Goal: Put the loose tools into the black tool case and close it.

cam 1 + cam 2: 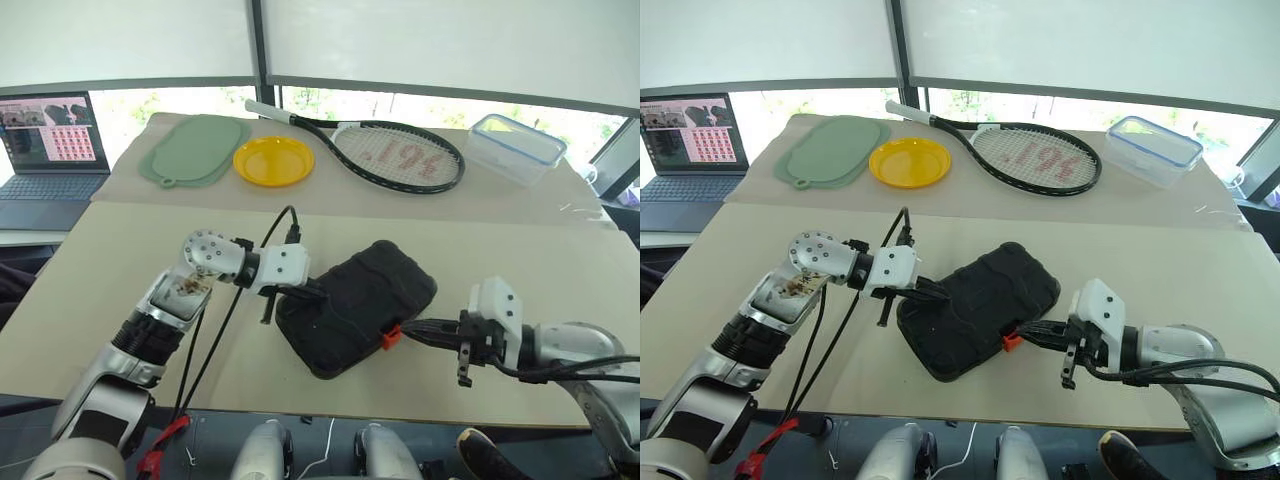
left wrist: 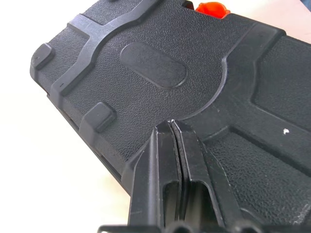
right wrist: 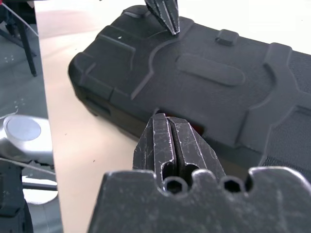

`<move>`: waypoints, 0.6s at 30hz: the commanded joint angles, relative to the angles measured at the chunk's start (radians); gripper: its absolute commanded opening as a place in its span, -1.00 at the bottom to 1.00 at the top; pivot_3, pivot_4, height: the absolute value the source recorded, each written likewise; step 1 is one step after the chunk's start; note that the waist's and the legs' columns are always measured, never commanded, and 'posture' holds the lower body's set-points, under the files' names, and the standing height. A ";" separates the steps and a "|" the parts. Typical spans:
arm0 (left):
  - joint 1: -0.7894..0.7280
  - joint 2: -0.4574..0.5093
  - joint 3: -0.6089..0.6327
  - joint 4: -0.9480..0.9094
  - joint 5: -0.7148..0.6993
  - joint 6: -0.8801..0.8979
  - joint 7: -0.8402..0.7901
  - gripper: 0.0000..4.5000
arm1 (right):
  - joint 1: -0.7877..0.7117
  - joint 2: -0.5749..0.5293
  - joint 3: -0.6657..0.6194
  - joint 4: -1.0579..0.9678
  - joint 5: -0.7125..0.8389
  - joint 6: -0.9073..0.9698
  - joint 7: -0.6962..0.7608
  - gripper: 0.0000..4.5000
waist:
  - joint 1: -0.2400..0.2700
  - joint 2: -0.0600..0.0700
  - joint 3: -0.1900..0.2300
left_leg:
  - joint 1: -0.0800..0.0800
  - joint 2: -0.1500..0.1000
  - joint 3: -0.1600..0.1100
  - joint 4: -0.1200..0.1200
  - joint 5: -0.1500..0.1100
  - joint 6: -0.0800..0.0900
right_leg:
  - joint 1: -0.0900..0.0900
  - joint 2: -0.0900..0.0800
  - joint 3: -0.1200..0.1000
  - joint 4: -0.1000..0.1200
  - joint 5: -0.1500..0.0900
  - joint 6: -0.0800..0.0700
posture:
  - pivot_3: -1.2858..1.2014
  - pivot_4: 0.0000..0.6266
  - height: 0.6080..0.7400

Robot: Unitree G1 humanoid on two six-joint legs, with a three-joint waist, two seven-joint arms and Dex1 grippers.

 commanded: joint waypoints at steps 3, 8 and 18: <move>0.019 0.012 -0.035 0.049 0.063 0.006 -0.003 -0.96 | 0.023 -0.007 -0.032 -0.024 0.010 -0.014 0.003 -1.00 | -0.002 0.000 0.000 | 0.000 0.000 0.000 0.000 0.000 0.000 | 0.000 0.000 0.000 0.000 0.000 0.000 | 0.03 -0.52 0.98; 0.022 0.008 -0.037 0.041 0.063 0.011 0.001 -0.96 | -0.019 0.016 0.007 0.001 -0.009 -0.010 -0.025 -1.00 | -0.003 0.000 0.000 | 0.000 0.000 0.000 0.000 0.000 0.000 | 0.000 0.000 0.000 0.000 0.000 0.000 | 0.03 -0.52 0.98; 0.017 0.006 -0.037 0.039 0.062 0.017 0.002 -0.96 | -0.032 0.024 0.085 0.043 -0.082 -0.015 -0.040 -1.00 | -0.002 0.000 0.000 | 0.000 0.000 0.000 -0.001 0.000 0.000 | 0.000 0.000 0.000 0.000 0.000 0.000 | 0.03 -0.52 0.98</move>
